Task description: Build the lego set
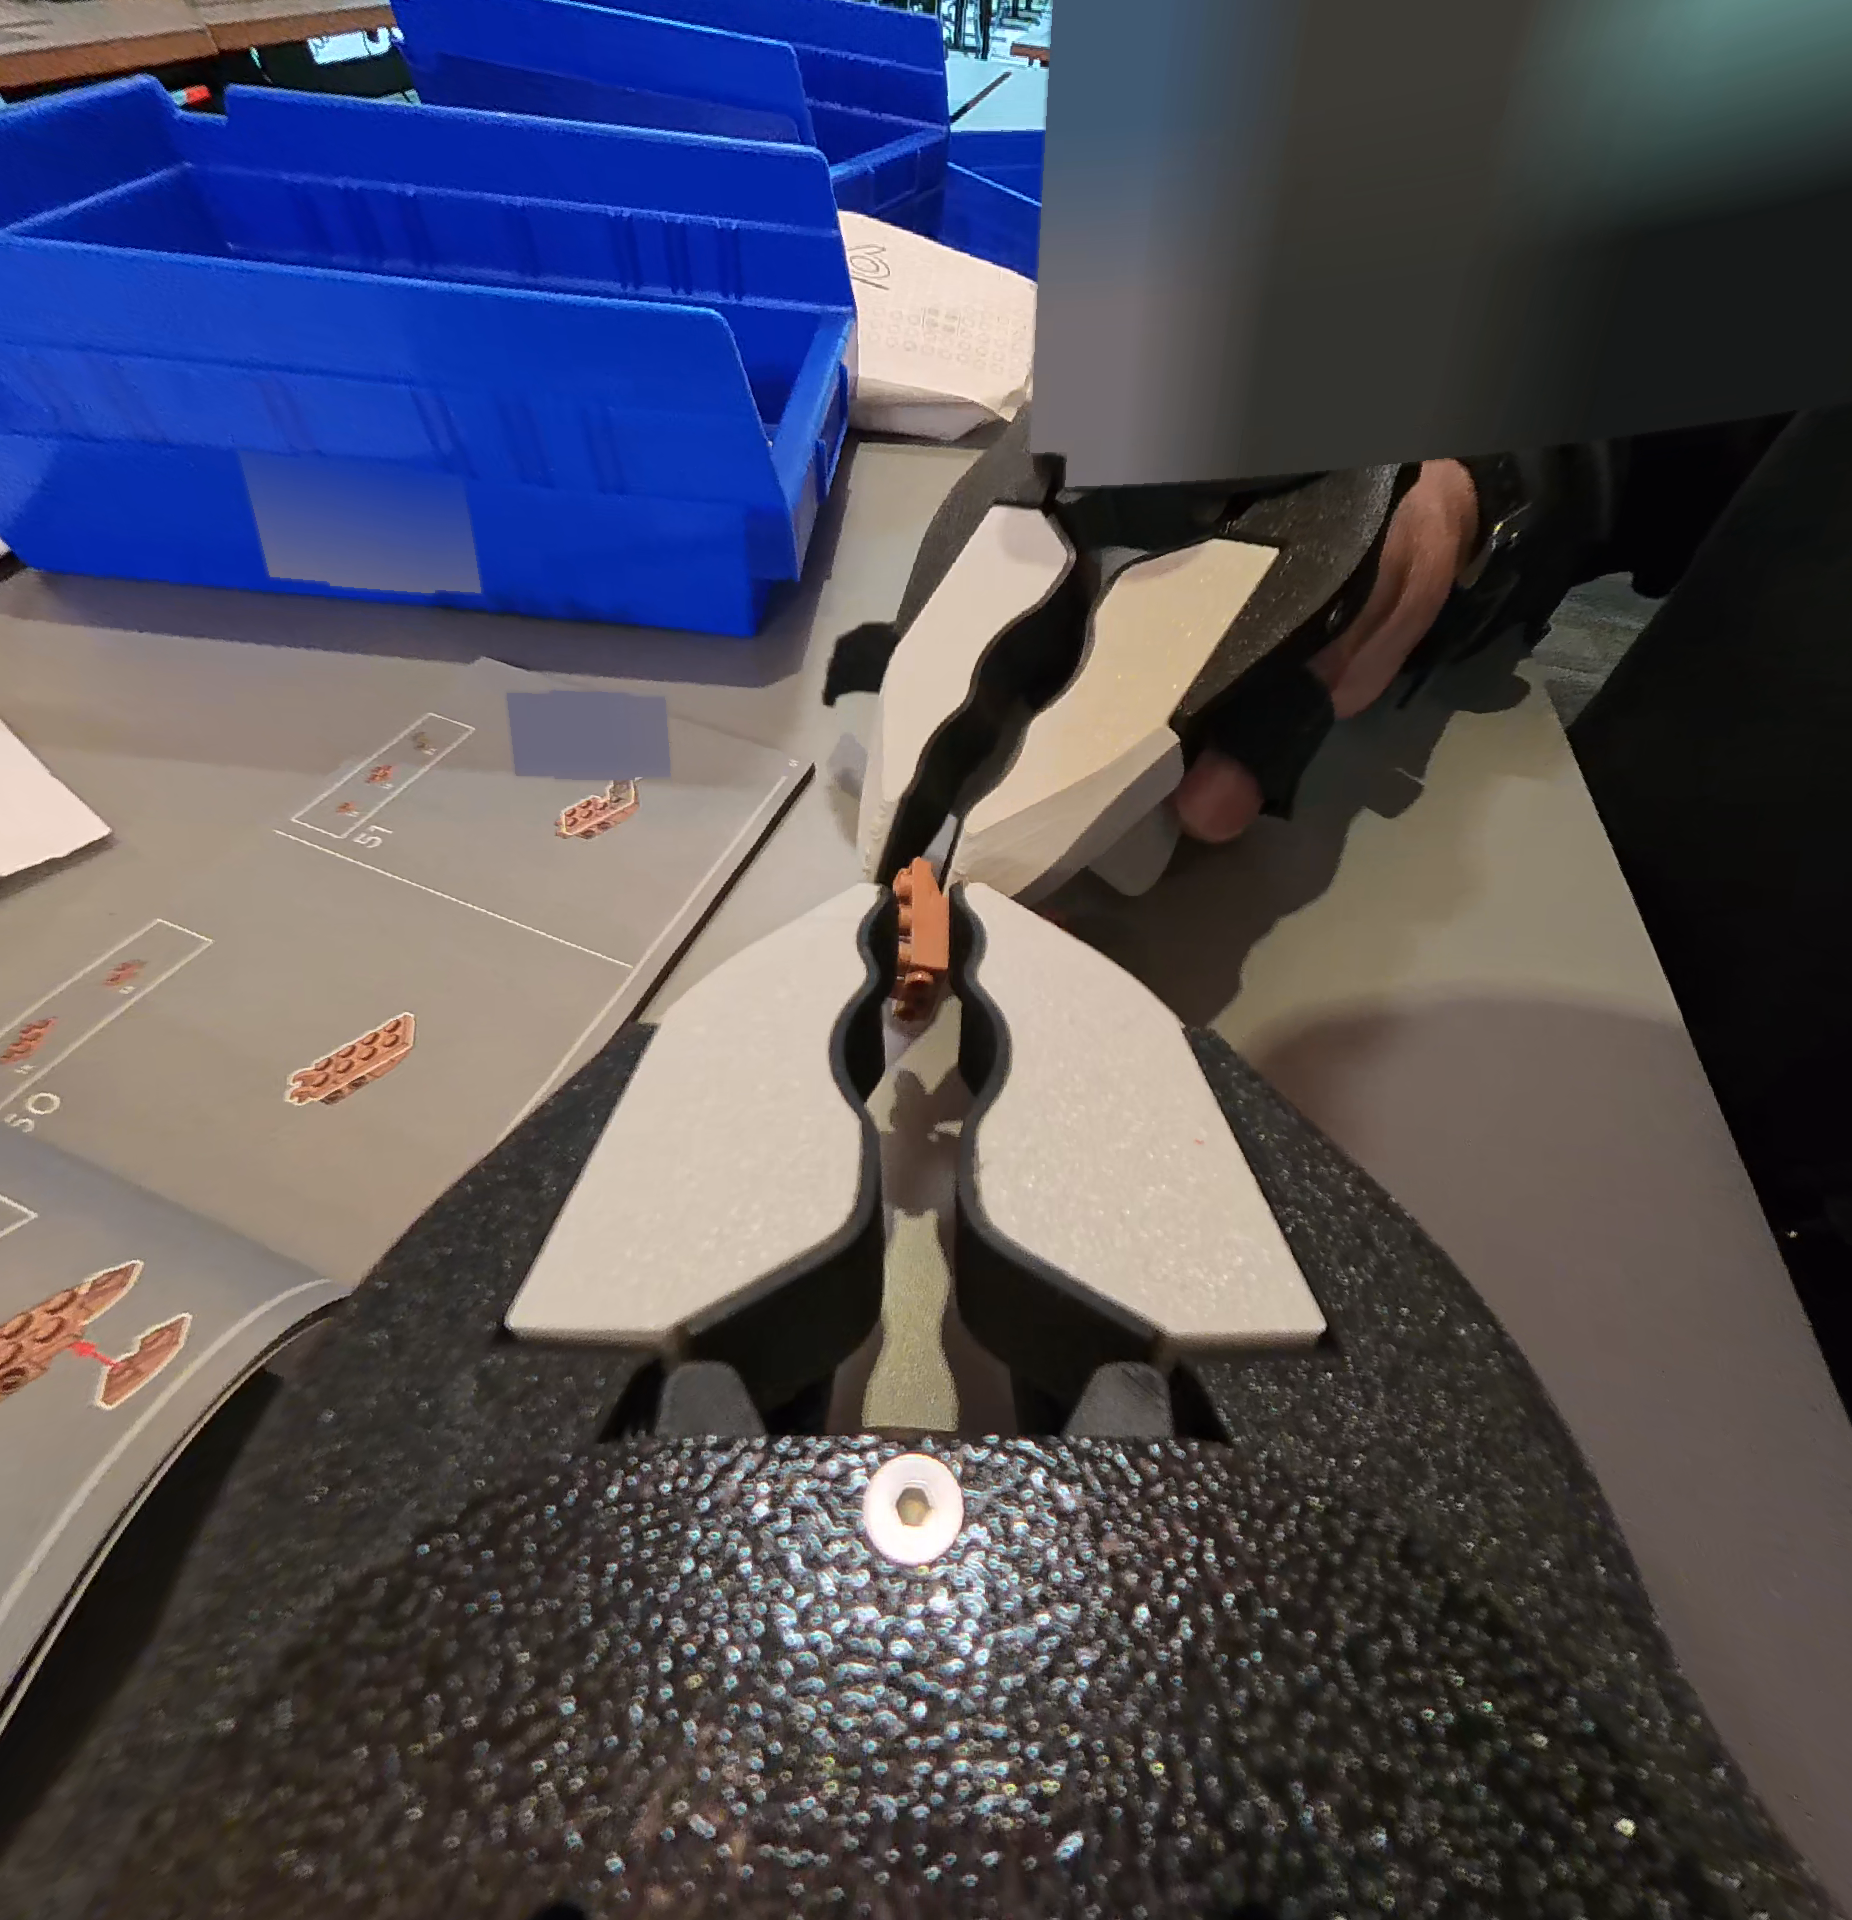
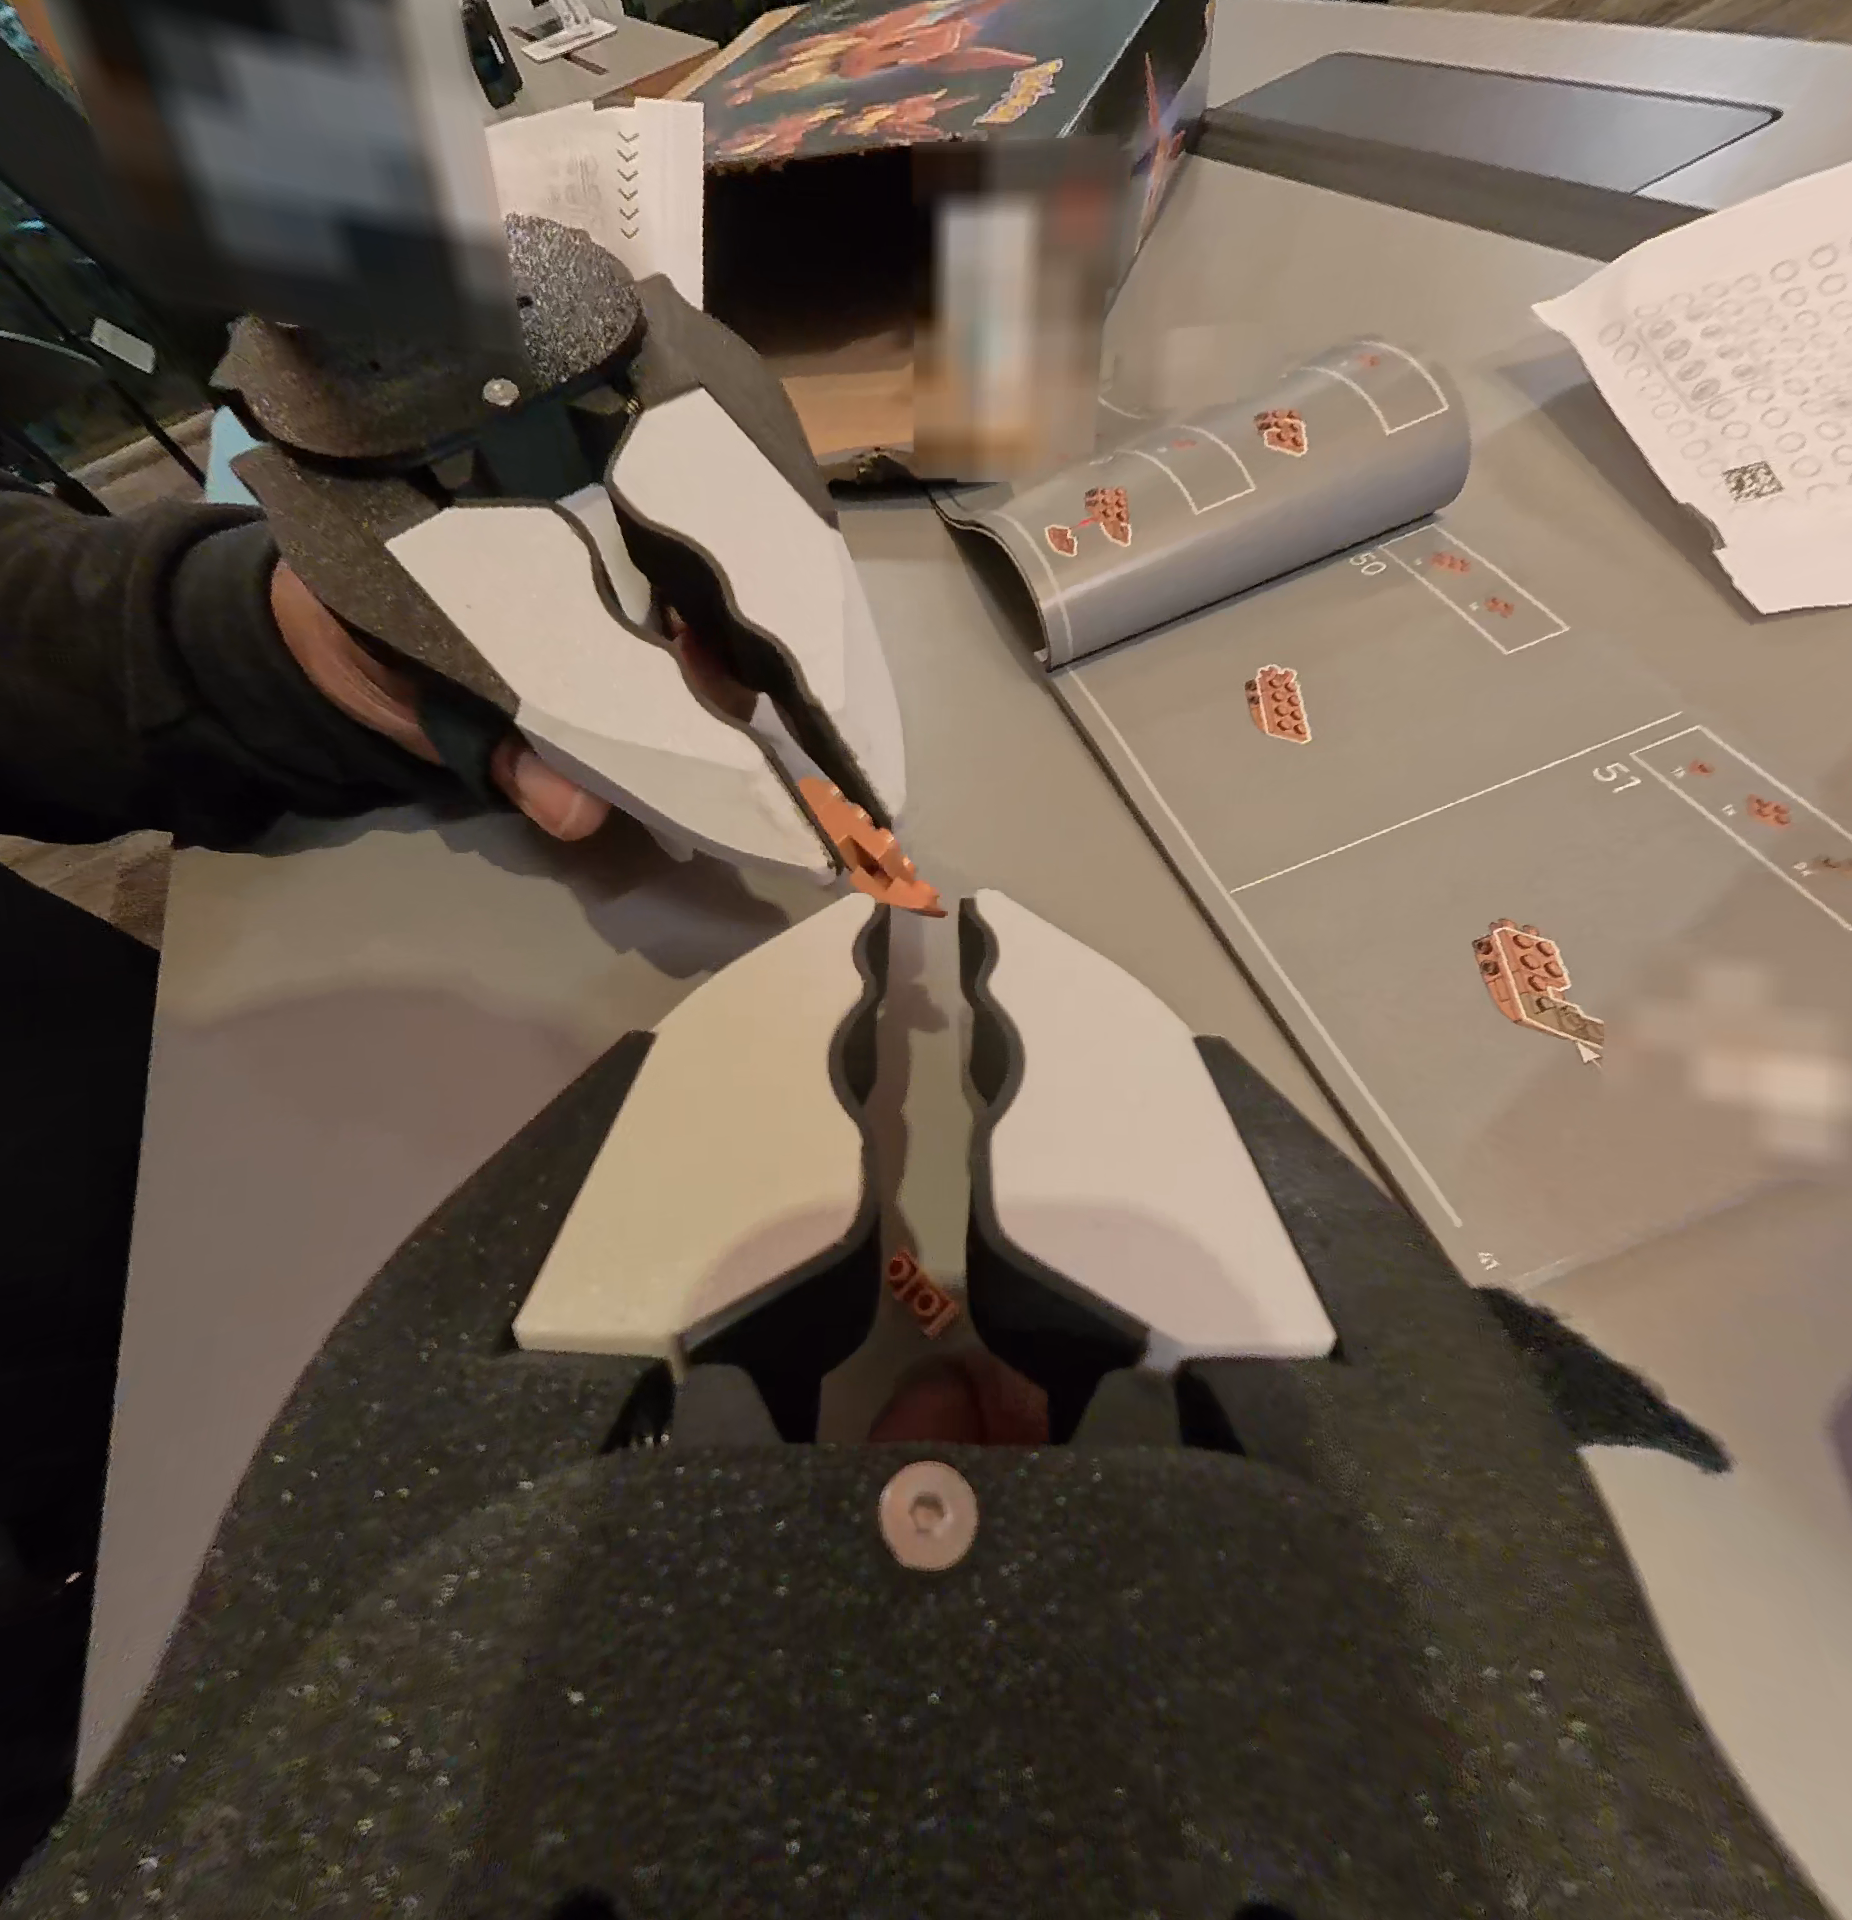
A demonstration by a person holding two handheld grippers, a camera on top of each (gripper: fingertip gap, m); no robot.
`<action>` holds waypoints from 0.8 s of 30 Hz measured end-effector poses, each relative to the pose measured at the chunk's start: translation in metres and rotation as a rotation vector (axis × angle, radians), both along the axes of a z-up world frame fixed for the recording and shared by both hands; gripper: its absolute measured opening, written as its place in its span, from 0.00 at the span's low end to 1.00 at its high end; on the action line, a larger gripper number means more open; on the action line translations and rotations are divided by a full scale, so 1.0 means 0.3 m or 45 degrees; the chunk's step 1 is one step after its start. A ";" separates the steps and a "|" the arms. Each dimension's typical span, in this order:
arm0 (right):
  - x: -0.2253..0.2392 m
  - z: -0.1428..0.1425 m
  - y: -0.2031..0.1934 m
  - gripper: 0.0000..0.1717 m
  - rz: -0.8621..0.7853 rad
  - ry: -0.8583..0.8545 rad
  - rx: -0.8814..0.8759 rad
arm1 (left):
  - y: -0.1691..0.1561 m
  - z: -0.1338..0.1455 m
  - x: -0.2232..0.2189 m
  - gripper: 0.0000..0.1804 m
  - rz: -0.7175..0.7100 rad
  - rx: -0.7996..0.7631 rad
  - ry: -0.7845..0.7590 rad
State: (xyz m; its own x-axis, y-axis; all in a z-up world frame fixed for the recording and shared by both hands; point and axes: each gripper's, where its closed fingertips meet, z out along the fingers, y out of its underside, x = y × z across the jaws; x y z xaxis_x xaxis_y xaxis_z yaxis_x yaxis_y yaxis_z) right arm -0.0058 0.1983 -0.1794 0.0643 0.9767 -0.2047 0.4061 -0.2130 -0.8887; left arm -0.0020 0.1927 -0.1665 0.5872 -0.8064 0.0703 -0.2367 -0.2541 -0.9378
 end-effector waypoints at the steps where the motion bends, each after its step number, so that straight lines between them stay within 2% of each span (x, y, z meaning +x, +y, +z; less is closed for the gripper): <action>1: 0.000 0.001 0.002 0.08 -0.004 0.002 0.016 | 0.001 0.001 0.000 0.05 0.000 -0.005 -0.008; 11: -0.007 0.021 0.000 0.06 0.002 0.054 0.088 | 0.000 0.023 -0.001 0.05 0.000 0.002 -0.070; 24: -0.004 0.042 -0.004 0.06 -0.015 0.095 0.046 | -0.013 0.046 0.017 0.05 -0.029 0.178 -0.016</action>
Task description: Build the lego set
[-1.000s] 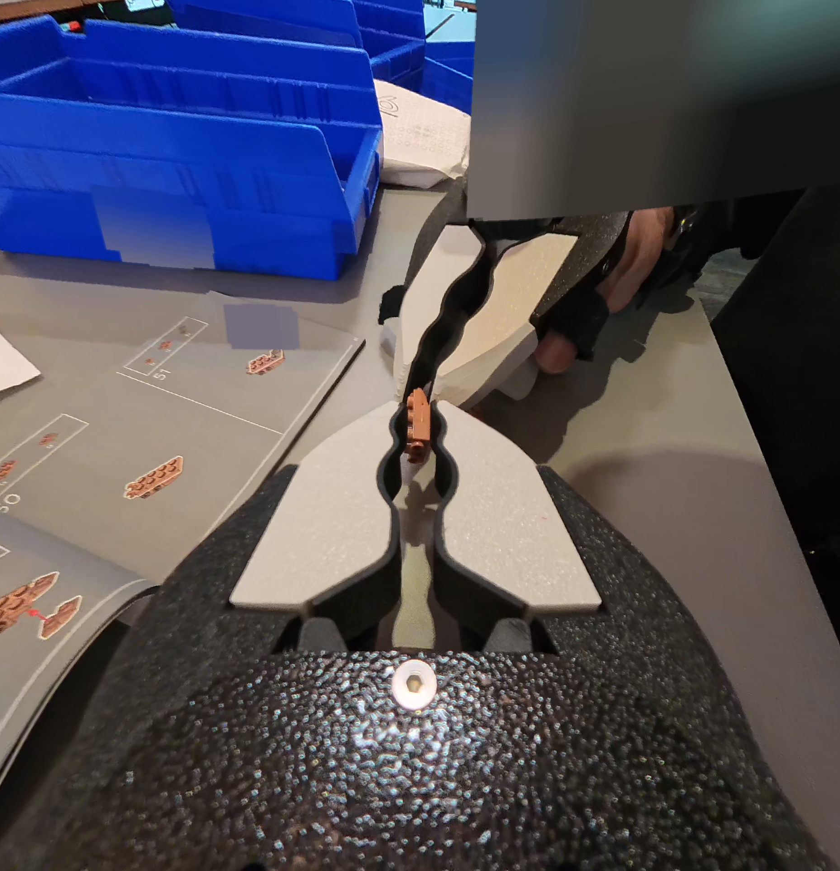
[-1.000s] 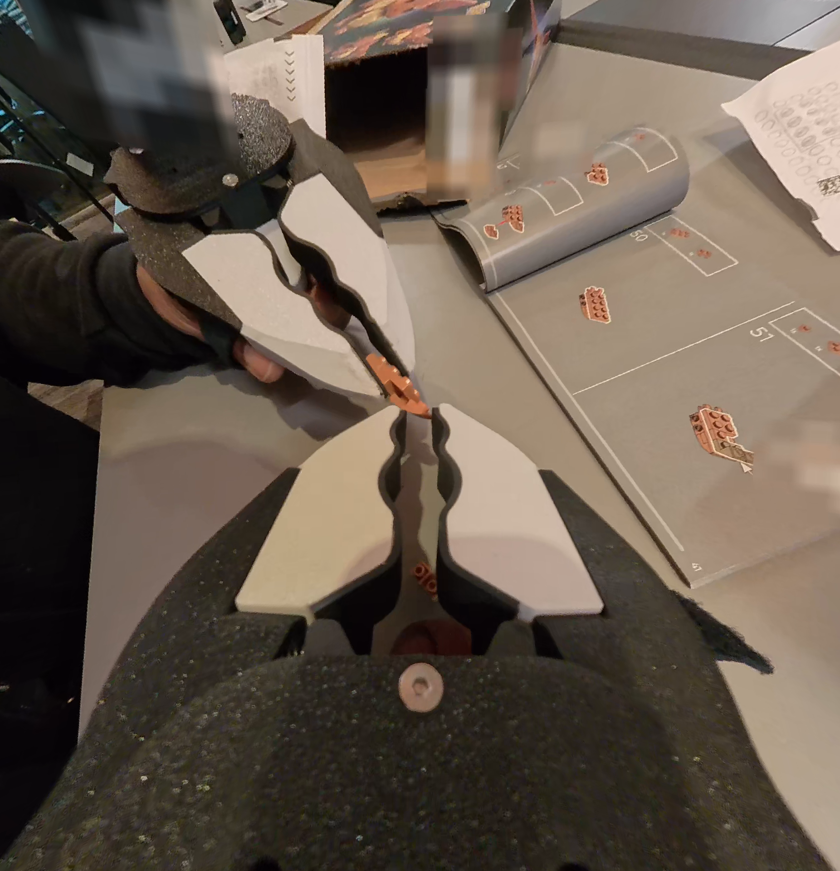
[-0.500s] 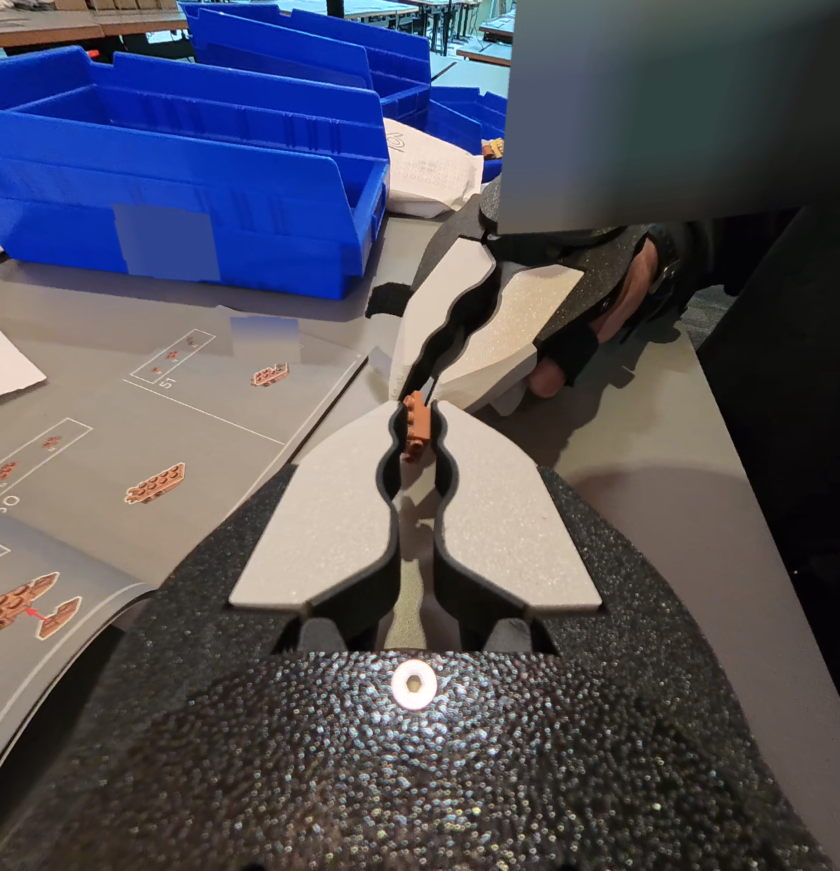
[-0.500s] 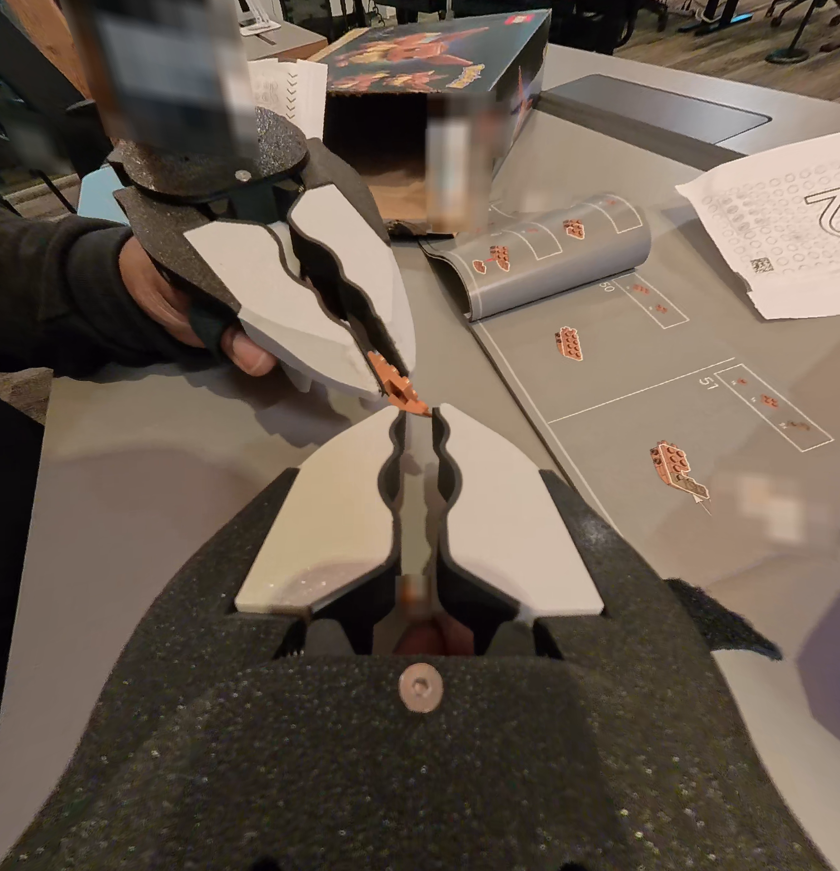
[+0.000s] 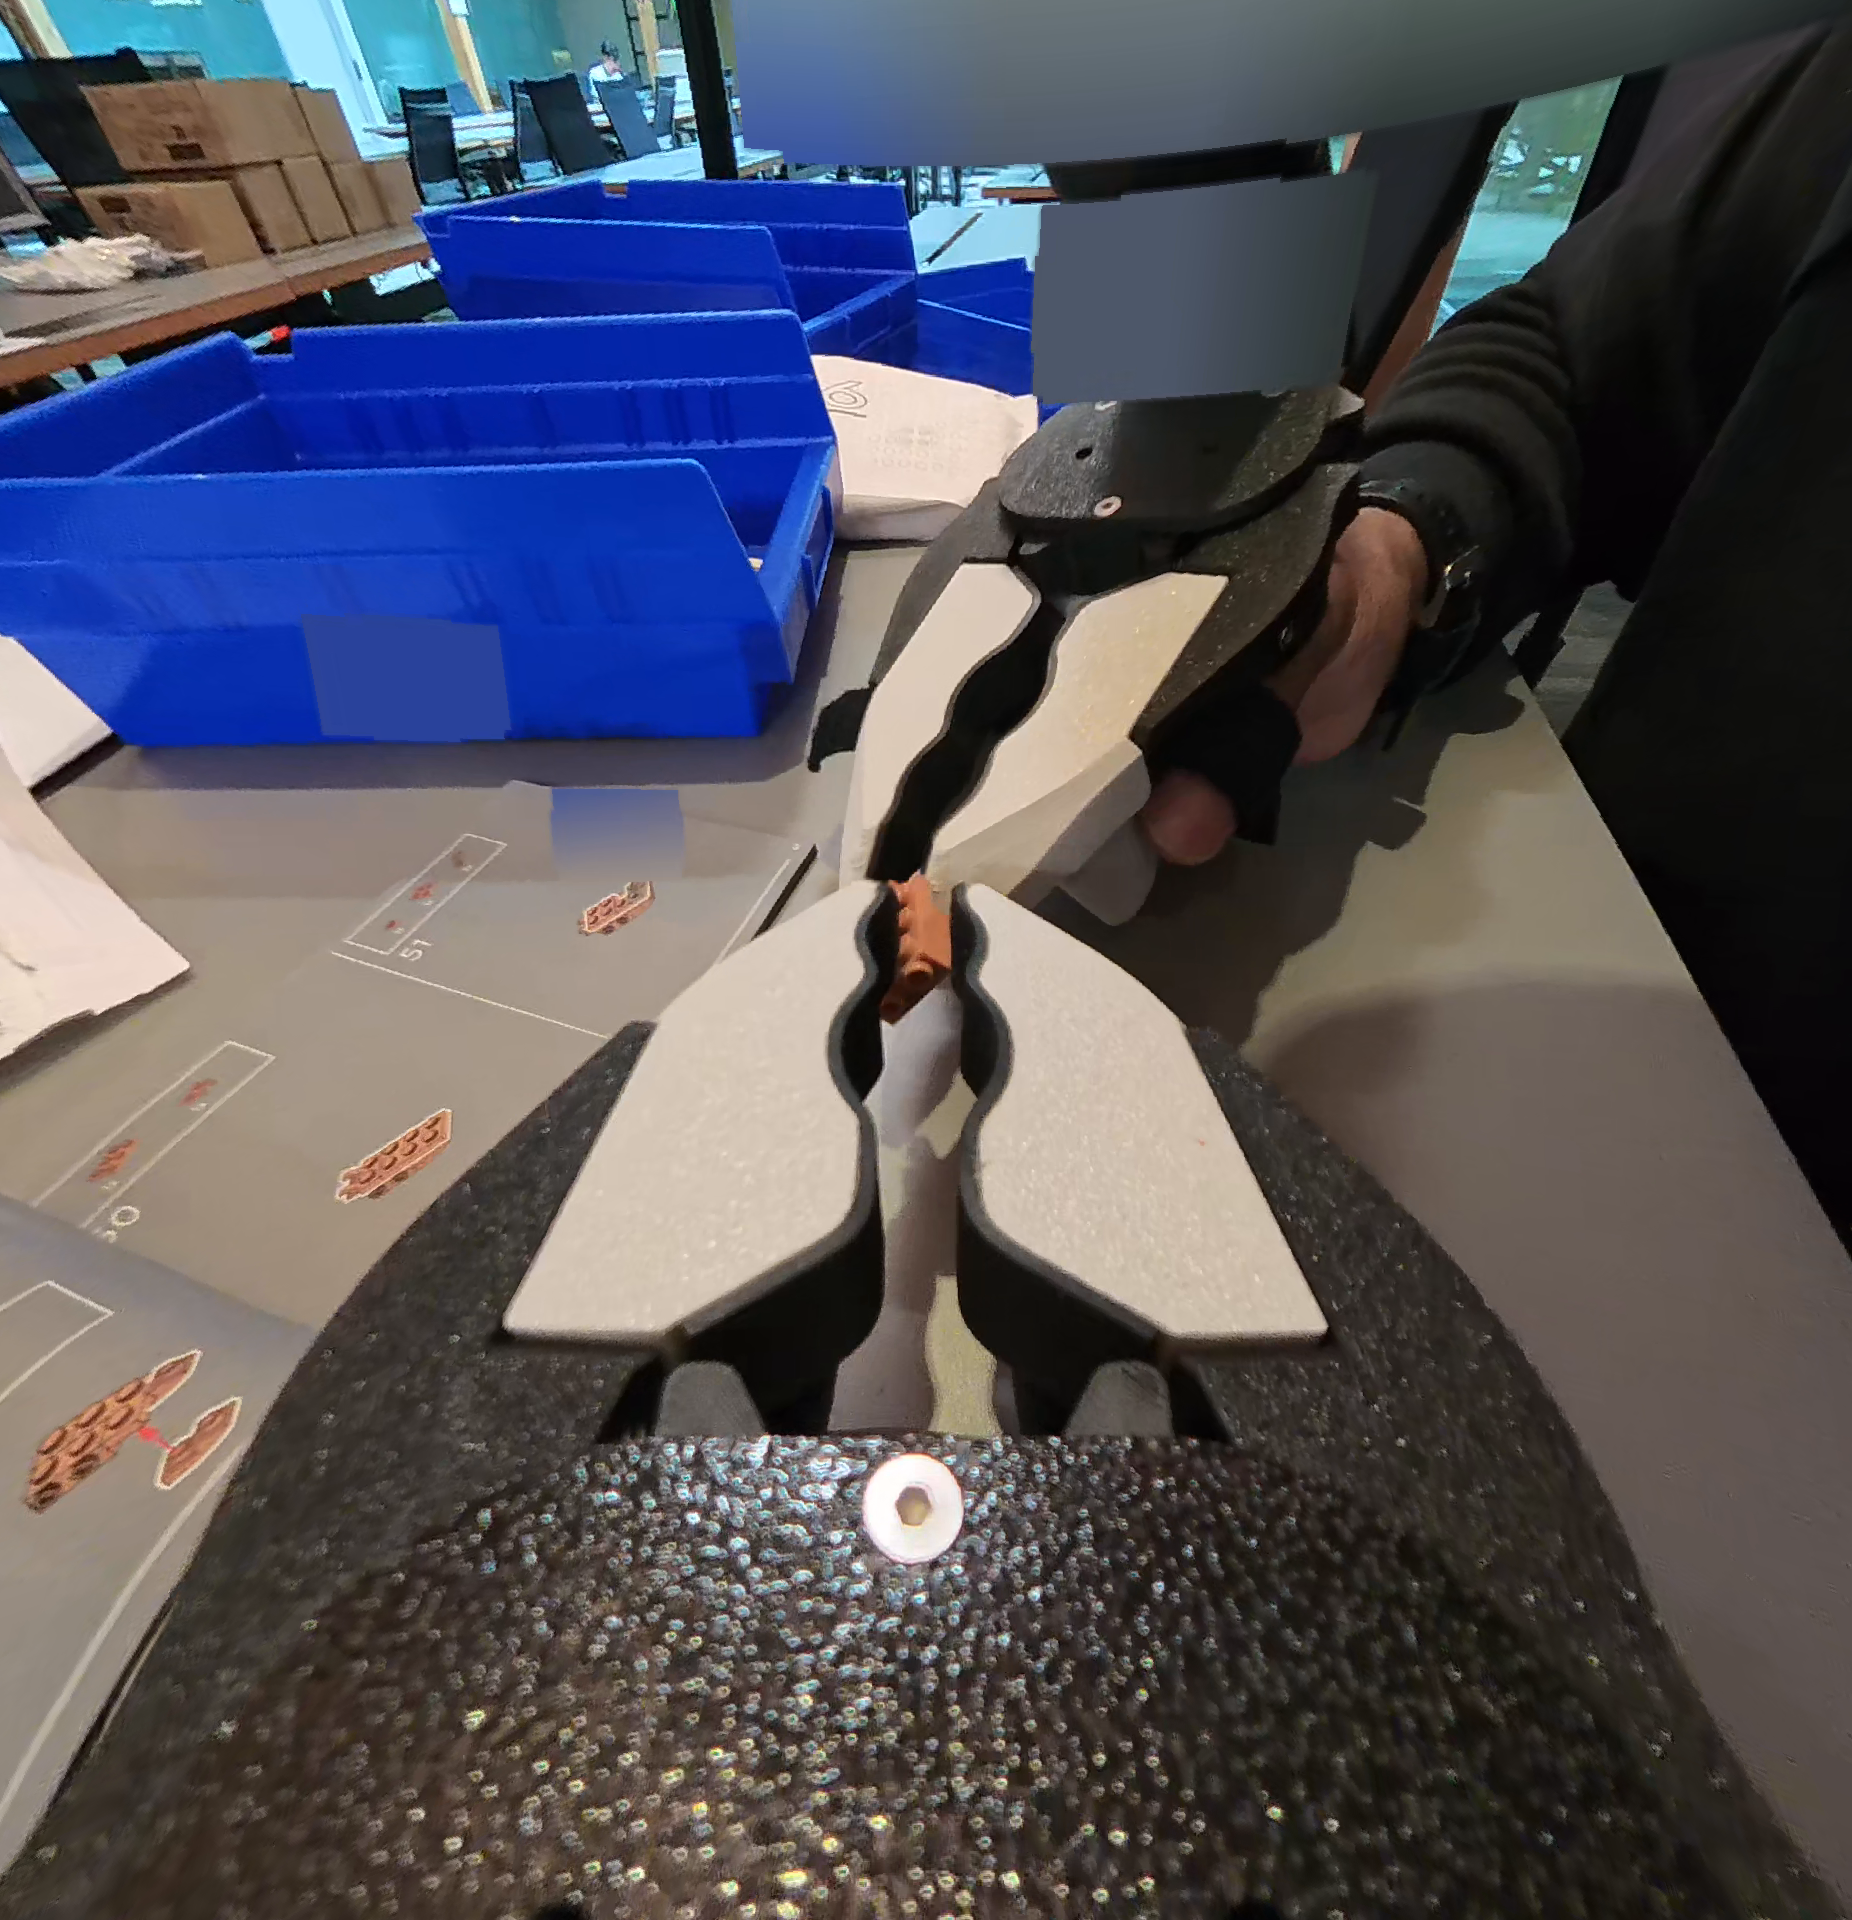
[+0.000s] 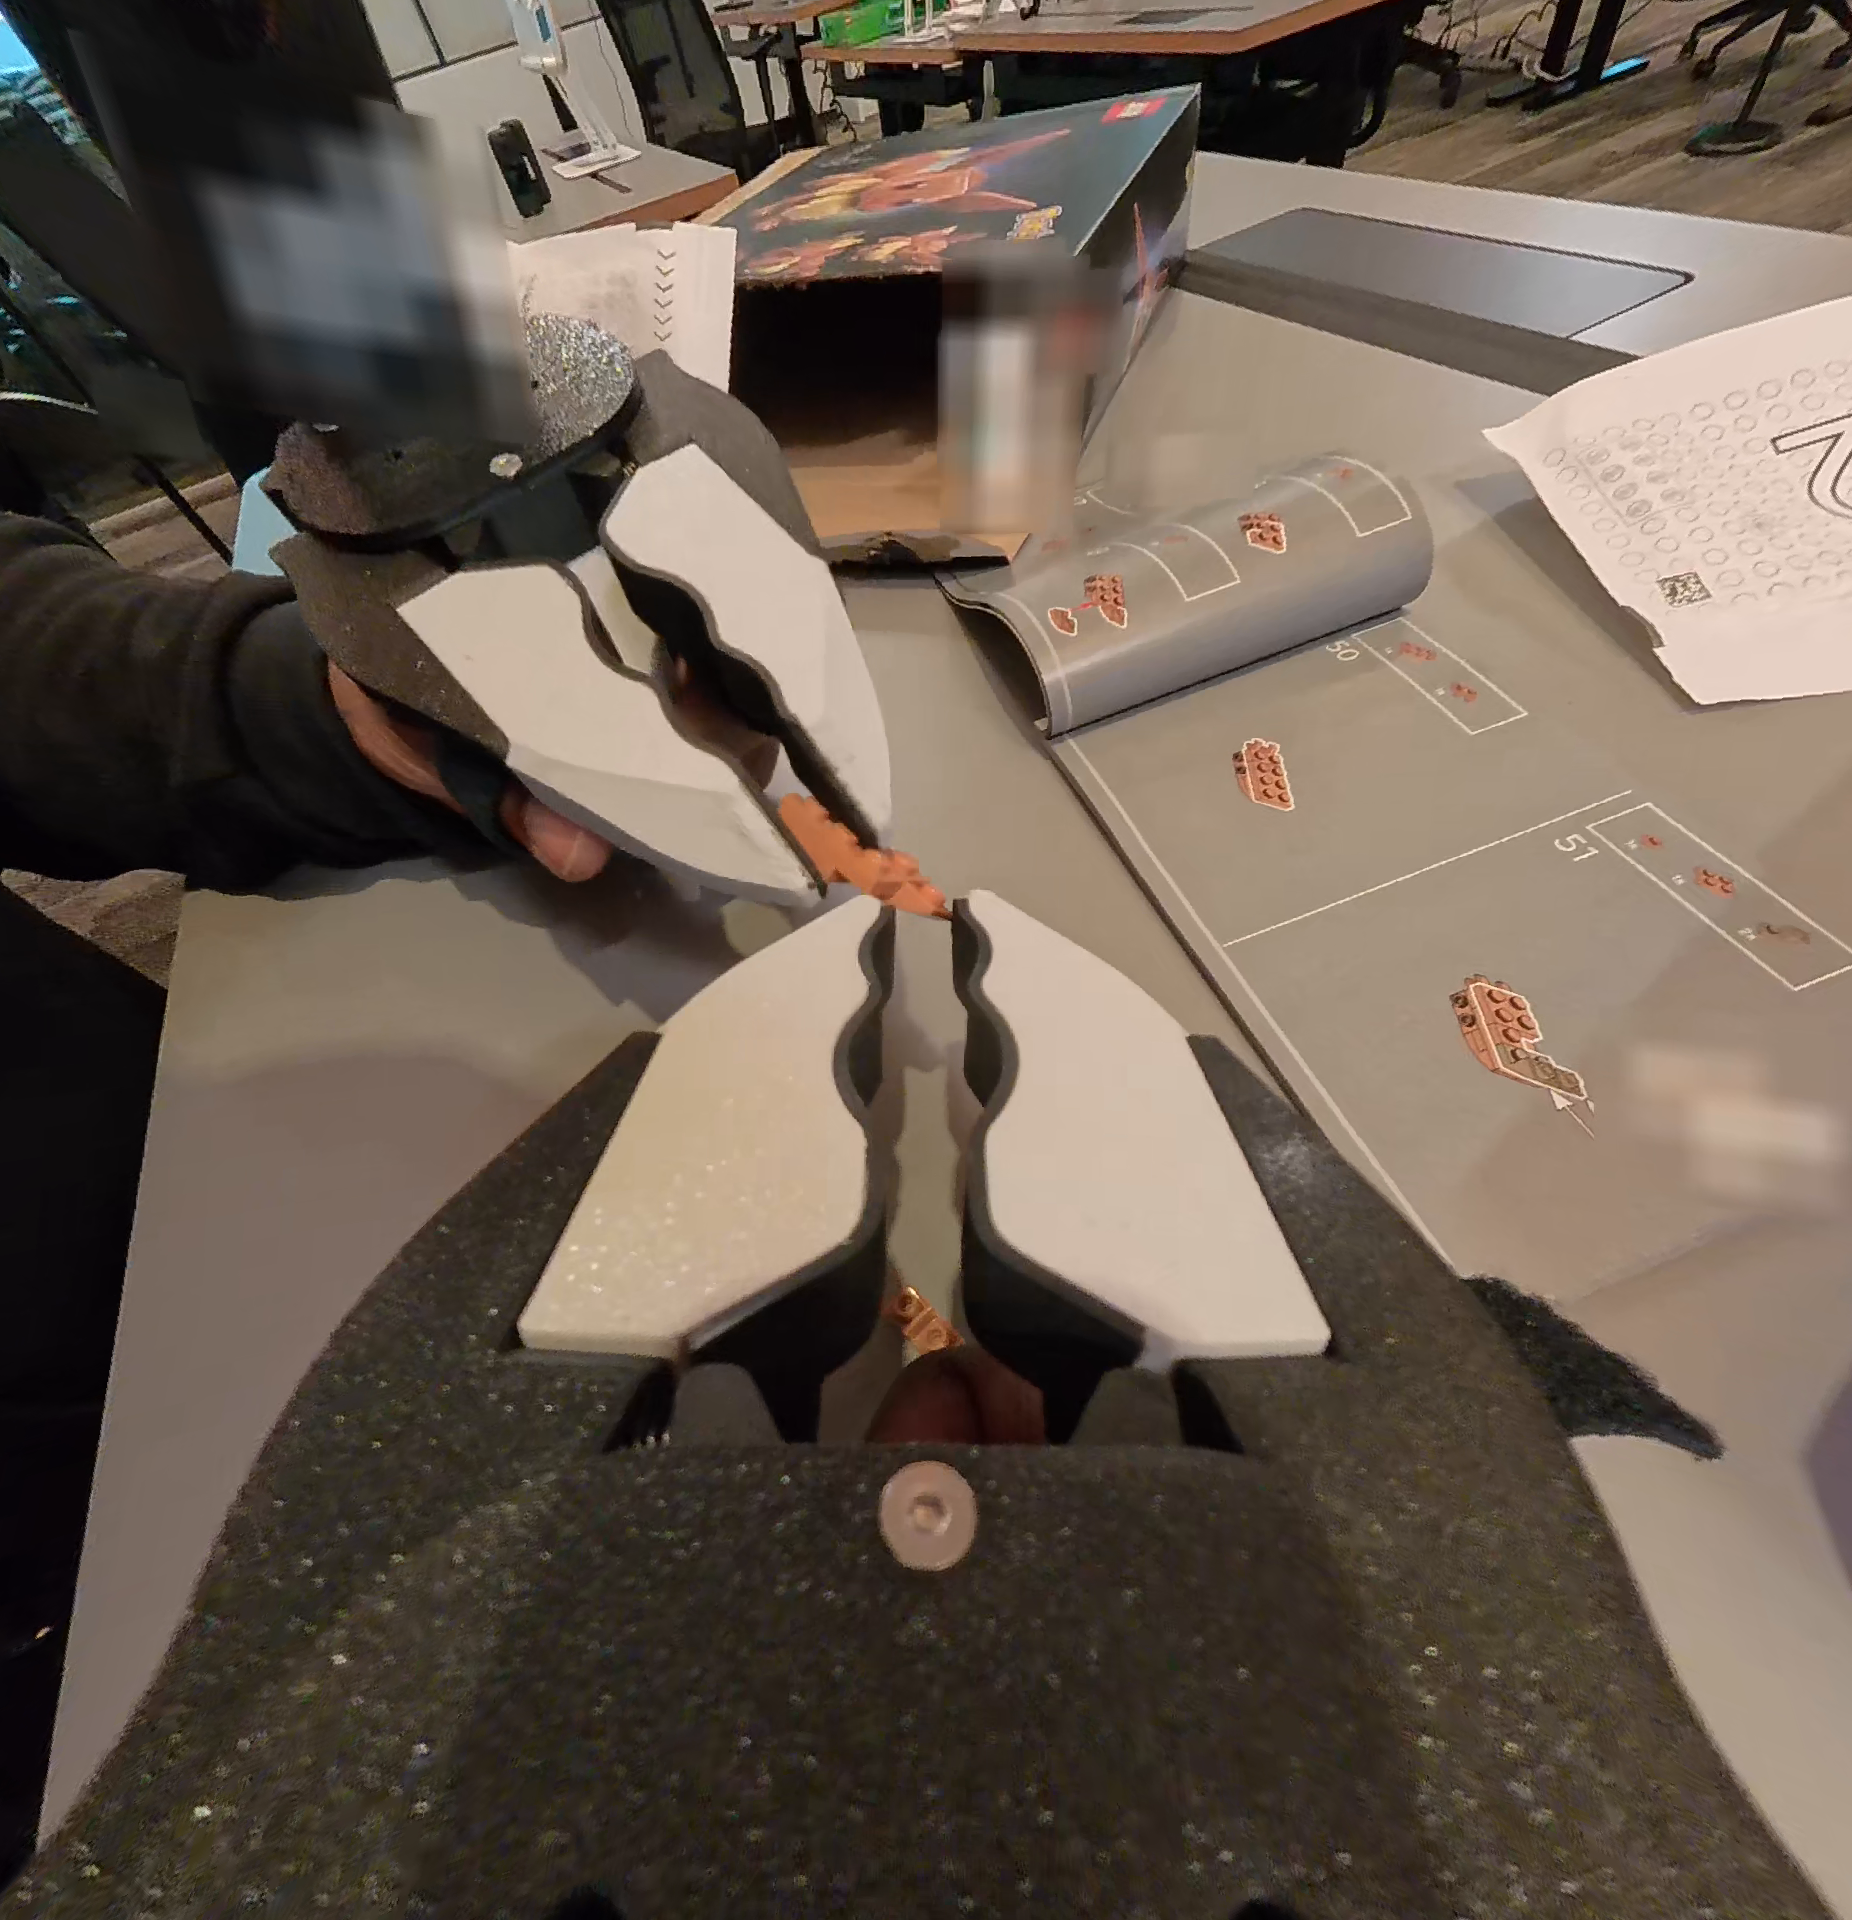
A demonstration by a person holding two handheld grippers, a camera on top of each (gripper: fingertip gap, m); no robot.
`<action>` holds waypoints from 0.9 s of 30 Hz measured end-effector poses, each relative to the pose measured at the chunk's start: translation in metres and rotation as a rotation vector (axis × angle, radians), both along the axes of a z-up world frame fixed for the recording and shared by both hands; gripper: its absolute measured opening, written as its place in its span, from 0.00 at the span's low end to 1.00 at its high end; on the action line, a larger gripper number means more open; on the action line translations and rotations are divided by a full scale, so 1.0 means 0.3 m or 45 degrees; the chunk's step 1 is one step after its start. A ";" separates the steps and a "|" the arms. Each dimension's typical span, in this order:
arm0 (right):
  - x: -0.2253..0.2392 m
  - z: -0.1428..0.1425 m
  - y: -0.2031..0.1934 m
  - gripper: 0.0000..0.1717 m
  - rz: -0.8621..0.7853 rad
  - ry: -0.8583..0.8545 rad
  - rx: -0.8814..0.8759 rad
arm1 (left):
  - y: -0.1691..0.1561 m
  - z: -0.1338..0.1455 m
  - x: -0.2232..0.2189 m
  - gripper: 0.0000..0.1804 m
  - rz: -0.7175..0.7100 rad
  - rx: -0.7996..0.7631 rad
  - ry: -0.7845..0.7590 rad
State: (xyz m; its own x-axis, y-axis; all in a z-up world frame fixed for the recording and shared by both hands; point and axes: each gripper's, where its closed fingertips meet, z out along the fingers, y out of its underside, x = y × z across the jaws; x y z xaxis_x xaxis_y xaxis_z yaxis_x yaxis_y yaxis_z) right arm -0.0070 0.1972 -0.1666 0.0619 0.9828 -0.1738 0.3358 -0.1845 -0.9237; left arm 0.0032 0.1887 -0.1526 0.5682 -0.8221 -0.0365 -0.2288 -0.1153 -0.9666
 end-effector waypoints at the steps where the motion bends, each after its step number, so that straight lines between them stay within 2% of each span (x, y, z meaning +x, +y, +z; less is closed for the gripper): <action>1: 0.000 0.001 0.000 0.06 0.000 0.002 0.006 | 0.000 0.001 0.001 0.05 0.000 0.001 -0.001; 16: -0.003 0.036 -0.007 0.06 0.033 0.082 0.193 | -0.014 0.031 -0.007 0.04 -0.078 -0.116 -0.163; 27: 0.000 0.058 -0.007 0.05 0.044 0.142 0.445 | -0.019 0.038 -0.009 0.06 -0.071 -0.107 -0.150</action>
